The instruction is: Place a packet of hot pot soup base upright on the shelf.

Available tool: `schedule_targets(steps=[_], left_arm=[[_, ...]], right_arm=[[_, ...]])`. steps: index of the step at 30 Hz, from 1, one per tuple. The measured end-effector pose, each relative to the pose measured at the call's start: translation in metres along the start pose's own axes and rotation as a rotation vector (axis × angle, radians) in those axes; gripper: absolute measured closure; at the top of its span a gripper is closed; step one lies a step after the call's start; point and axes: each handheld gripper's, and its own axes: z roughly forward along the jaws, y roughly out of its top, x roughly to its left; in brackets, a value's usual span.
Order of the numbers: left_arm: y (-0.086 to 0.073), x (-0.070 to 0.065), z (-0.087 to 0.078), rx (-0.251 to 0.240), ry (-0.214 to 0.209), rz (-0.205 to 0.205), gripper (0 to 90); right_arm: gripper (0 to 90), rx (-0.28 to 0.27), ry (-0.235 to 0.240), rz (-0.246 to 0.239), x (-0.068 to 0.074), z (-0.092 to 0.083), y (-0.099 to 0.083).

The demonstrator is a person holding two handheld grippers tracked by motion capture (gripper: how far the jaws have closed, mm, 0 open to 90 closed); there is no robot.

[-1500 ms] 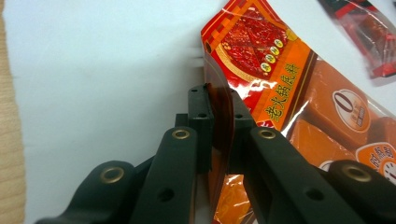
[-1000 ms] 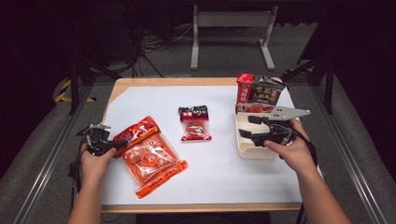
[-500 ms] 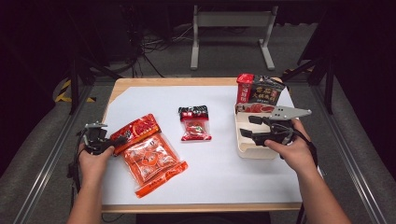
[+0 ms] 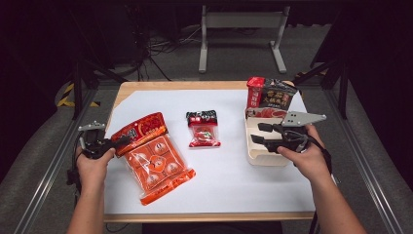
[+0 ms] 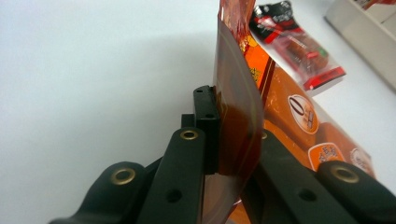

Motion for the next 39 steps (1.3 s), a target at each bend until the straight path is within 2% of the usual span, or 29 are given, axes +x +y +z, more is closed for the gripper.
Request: schedule_targets(steps=[5, 12, 16, 21, 26, 30, 32, 36, 39], left_arm=[[0.004, -0.007, -0.007, -0.018, 0.000, 0.020, 90.0], [0.016, -0.028, -0.021, -0.074, -0.021, 0.066, 90.0], [0.019, -0.035, -0.027, -0.088, -0.032, 0.088, 90.0], [0.025, -0.048, -0.036, -0.109, -0.067, 0.105, 90.0], [0.033, -0.067, -0.047, -0.140, -0.097, 0.170, 90.0], [0.034, -0.075, -0.050, -0.159, -0.117, 0.184, 90.0], [0.036, -0.083, -0.053, -0.170, -0.123, 0.207, 90.0], [0.037, -0.088, -0.055, -0.182, -0.143, 0.216, 90.0], [0.038, -0.095, -0.057, -0.209, -0.162, 0.230, 90.0]], right_arm=[[52.4, 0.020, -0.004, -0.013, 0.001, -0.002, 0.001], [56.2, 0.036, 0.002, -0.018, 0.001, -0.006, 0.002], [56.6, 0.038, 0.006, -0.018, 0.002, -0.006, 0.002], [57.2, 0.040, 0.005, -0.021, 0.003, -0.006, 0.003], [58.7, 0.043, 0.007, -0.018, 0.004, -0.007, 0.004], [59.2, 0.040, 0.009, -0.016, 0.005, -0.008, 0.004], [59.7, 0.035, 0.009, -0.013, 0.005, -0.009, 0.005], [60.1, 0.030, 0.009, -0.010, 0.007, -0.010, 0.006], [60.4, 0.029, 0.010, -0.012, 0.008, -0.010, 0.006]])
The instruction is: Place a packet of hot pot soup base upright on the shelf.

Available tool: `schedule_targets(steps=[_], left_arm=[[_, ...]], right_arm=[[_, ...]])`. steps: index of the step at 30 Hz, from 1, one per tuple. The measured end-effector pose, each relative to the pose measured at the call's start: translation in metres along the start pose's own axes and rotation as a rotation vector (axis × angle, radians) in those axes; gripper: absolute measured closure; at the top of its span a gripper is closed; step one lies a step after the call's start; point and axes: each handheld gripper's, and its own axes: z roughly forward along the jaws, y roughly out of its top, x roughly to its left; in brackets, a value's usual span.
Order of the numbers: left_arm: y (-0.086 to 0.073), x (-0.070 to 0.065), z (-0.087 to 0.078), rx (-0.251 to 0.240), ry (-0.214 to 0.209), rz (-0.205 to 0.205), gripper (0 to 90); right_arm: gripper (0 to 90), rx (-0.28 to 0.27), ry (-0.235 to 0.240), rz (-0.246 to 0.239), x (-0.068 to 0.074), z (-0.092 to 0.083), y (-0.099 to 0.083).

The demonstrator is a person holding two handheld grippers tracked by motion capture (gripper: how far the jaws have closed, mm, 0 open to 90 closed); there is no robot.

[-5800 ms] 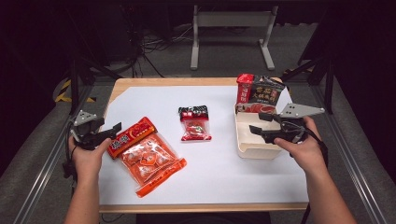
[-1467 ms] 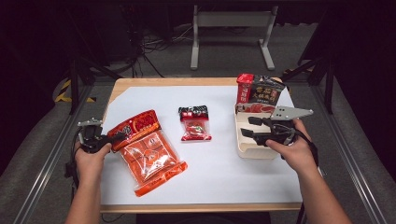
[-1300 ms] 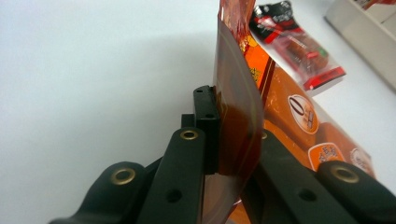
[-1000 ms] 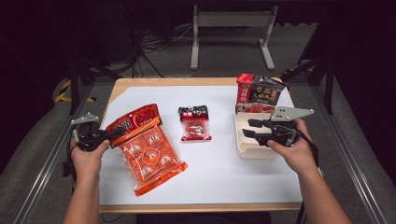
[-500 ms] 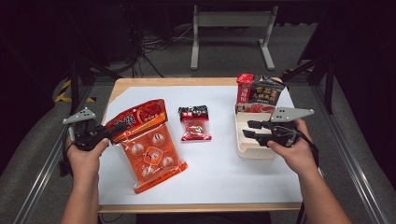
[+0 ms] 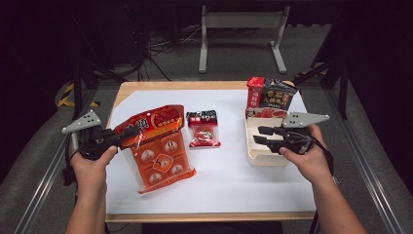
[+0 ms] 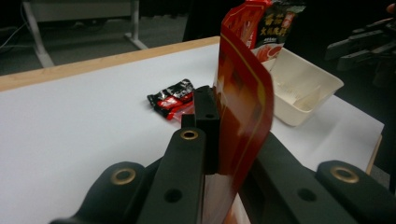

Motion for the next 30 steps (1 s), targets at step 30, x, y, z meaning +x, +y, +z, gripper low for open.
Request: schedule_targets(steps=[30], left_arm=[[0.024, -0.045, -0.005, -0.068, -0.069, 0.140, 90.0]], right_arm=[[51.2, -0.043, 0.045, -0.069, 0.015, 0.007, 0.016]])
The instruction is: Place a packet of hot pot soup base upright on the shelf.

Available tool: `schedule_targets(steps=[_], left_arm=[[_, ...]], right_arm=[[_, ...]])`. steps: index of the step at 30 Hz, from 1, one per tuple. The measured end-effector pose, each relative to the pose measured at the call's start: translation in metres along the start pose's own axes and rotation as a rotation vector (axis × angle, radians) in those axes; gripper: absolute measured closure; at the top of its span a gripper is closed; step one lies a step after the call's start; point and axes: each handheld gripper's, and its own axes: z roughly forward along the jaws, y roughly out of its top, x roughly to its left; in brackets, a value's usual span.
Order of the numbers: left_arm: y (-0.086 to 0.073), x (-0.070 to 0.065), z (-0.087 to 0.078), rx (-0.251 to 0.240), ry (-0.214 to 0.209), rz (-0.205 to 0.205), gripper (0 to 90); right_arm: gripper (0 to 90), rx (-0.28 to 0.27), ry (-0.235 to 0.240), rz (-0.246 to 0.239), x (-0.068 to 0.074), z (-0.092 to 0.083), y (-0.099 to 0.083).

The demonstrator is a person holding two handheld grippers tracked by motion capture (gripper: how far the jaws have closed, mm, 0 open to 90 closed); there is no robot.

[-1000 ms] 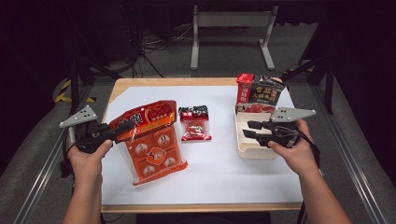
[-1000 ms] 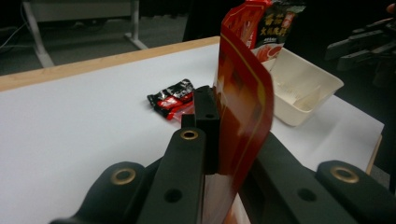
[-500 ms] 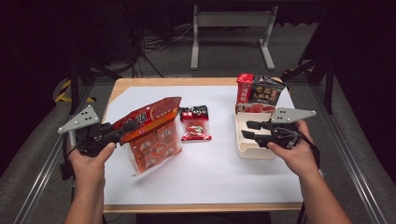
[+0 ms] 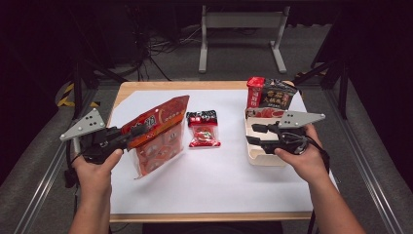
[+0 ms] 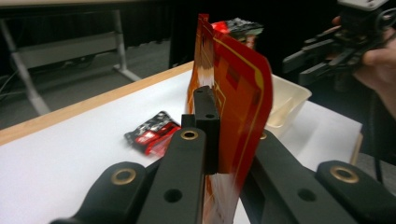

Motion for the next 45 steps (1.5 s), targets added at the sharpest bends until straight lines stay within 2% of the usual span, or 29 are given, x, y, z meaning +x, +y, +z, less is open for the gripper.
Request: schedule_targets(steps=[6, 12, 22, 29, 35, 41, 45], left_arm=[[0.006, -0.010, 0.008, -0.011, -0.066, 0.031, 90.0], [0.014, -0.025, 0.016, -0.018, -0.133, 0.070, 90.0], [0.018, -0.036, 0.030, -0.014, -0.200, 0.102, 90.0], [0.022, -0.046, 0.037, -0.018, -0.236, 0.129, 90.0], [0.023, -0.054, 0.042, -0.022, -0.265, 0.131, 90.0], [0.024, -0.060, 0.047, -0.018, -0.279, 0.155, 90.0], [0.024, -0.064, 0.049, -0.015, -0.286, 0.154, 90.0]], right_arm=[[42.0, -0.011, 0.027, -0.060, 0.008, 0.012, 0.006], [38.2, -0.016, 0.050, -0.088, 0.014, 0.021, 0.009], [28.1, -0.017, 0.082, -0.103, 0.025, 0.035, 0.012], [26.2, -0.028, 0.112, -0.119, 0.033, 0.046, 0.014], [25.2, -0.038, 0.150, -0.139, 0.040, 0.054, 0.014], [23.4, -0.039, 0.184, -0.158, 0.048, 0.062, 0.013], [23.4, -0.044, 0.220, -0.169, 0.053, 0.065, 0.012]])
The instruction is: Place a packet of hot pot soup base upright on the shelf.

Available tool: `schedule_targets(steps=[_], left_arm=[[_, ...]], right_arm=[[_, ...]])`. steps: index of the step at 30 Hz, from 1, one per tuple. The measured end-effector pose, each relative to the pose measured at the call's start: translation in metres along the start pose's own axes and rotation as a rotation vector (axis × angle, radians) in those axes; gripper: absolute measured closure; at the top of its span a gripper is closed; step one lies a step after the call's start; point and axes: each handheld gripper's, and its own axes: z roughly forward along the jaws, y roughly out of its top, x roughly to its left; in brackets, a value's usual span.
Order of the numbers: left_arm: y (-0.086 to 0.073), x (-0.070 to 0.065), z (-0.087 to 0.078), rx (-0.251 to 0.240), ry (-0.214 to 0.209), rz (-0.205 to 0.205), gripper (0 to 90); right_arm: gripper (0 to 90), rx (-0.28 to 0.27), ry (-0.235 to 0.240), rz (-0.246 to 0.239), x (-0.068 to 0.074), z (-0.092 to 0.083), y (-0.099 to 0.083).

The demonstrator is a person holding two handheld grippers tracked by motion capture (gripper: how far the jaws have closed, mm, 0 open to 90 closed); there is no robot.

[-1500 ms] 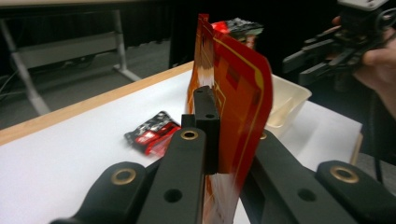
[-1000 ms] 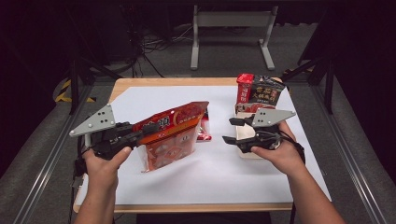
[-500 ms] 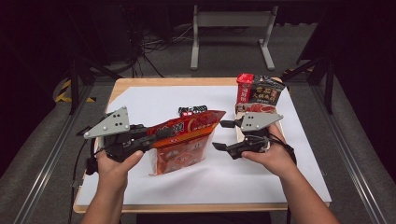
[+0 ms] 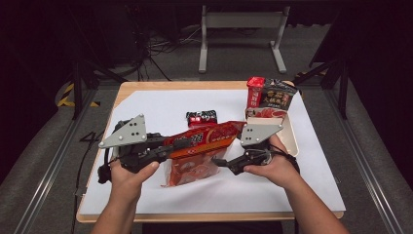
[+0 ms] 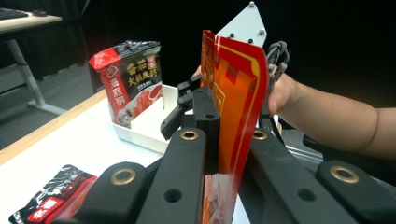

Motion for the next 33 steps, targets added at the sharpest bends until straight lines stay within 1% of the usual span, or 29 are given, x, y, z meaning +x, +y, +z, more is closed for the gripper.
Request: schedule_targets(steps=[3, 4, 5, 7, 9, 12, 13, 15, 17, 18, 21, 22, 24, 25, 26, 27, 28, 29, 31, 33], left_arm=[[0.000, -0.001, 0.001, -0.005, -0.008, 0.009, 90.0], [0.000, -0.001, 0.001, -0.006, -0.010, 0.011, 90.0], [0.000, -0.001, 0.001, -0.008, -0.014, 0.006, 90.0], [0.000, -0.001, 0.001, -0.010, -0.015, 0.010, 90.0], [0.000, -0.001, 0.001, -0.013, -0.018, 0.004, 90.0], [-0.001, 0.000, 0.002, -0.013, -0.014, 0.002, 90.0], [-0.001, 0.000, 0.002, -0.009, -0.009, 0.011, 90.0], [-0.002, 0.001, 0.002, -0.007, 0.004, 0.002, 90.0], [-0.002, 0.001, 0.001, -0.006, 0.006, 0.006, 90.0], [-0.002, 0.002, 0.001, -0.009, 0.013, -0.001, 90.0], [-0.003, 0.003, 0.000, -0.012, 0.016, -0.008, 90.0], [-0.003, 0.004, 0.000, -0.011, 0.018, -0.003, 90.0], [-0.004, 0.004, -0.001, -0.017, 0.026, -0.011, 90.0], [-0.004, 0.005, -0.001, -0.019, 0.027, -0.009, 90.0], [-0.004, 0.005, -0.001, -0.020, 0.025, -0.016, 90.0], [-0.004, 0.006, -0.002, -0.021, 0.028, -0.017, 90.0], [-0.005, 0.006, -0.003, -0.025, 0.034, -0.021, 90.0], [-0.005, 0.008, -0.003, -0.027, 0.027, -0.021, 90.0], [-0.006, 0.008, -0.003, -0.030, 0.028, -0.029, 90.0], [-0.006, 0.009, -0.003, -0.032, 0.026, -0.029, 90.0]], right_arm=[[22.1, -0.007, 0.031, -0.020, 0.003, 0.004, -0.001], [21.6, -0.009, 0.035, -0.026, 0.004, 0.006, -0.002], [21.6, -0.010, 0.040, -0.034, 0.003, 0.007, -0.002], [21.3, -0.020, 0.061, -0.047, 0.002, 0.009, -0.005], [21.3, -0.024, 0.090, -0.045, 0.001, 0.012, -0.009], [21.3, -0.021, 0.099, -0.052, 0.001, 0.015, -0.011], [21.5, -0.020, 0.100, -0.052, 0.001, 0.016, -0.012], [26.9, -0.012, 0.099, -0.052, 0.001, 0.016, -0.013], [32.8, -0.004, 0.114, -0.053, 0.003, 0.016, -0.013], [35.7, 0.001, 0.119, -0.057, 0.003, 0.015, -0.013], [40.8, 0.005, 0.136, -0.058, 0.004, 0.015, -0.014], [42.5, 0.005, 0.144, -0.058, 0.004, 0.015, -0.014], [46.1, 0.002, 0.158, -0.060, 0.005, 0.015, -0.014], [48.3, 0.003, 0.170, -0.063, 0.005, 0.015, -0.014], [50.6, 0.001, 0.181, -0.064, 0.006, 0.015, -0.013], [54.3, 0.001, 0.188, -0.063, 0.006, 0.015, -0.013], [60.4, 0.005, 0.202, -0.060, 0.006, 0.014, -0.013], [63.7, 0.007, 0.222, -0.053, 0.007, 0.013, -0.013], [65.3, 0.010, 0.213, -0.062, 0.008, 0.013, -0.012], [66.6, 0.016, 0.216, -0.057, 0.009, 0.012, -0.011]])
